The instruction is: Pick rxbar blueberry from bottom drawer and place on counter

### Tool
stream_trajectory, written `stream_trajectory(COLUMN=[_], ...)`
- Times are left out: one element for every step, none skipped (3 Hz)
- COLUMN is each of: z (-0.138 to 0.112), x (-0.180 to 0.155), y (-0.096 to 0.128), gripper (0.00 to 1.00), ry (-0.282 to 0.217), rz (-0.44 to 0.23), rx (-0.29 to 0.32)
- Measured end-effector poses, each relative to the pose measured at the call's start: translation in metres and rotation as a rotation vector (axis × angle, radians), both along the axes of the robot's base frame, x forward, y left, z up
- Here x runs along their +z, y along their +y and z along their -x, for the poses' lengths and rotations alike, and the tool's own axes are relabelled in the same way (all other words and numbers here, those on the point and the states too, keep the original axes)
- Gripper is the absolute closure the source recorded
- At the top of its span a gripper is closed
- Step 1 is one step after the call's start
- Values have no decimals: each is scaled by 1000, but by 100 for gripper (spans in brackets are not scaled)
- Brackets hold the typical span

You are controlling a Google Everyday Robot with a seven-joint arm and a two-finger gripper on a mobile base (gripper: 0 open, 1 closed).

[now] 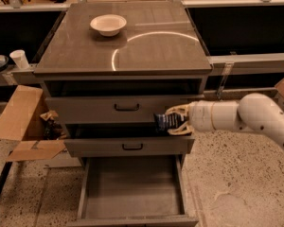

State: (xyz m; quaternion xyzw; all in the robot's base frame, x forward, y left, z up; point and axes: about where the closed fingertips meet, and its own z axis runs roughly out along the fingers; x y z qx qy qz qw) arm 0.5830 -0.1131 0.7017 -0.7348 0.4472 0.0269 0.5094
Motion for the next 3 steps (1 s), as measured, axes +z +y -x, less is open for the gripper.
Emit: stream_trajectory(z=[-10,-13,-21], x=[64,69,87], y=[3,3,4], gripper=[100,100,100], ry=[-92,-101,-127], rz=[13,5,-21], rx=[8,6,2])
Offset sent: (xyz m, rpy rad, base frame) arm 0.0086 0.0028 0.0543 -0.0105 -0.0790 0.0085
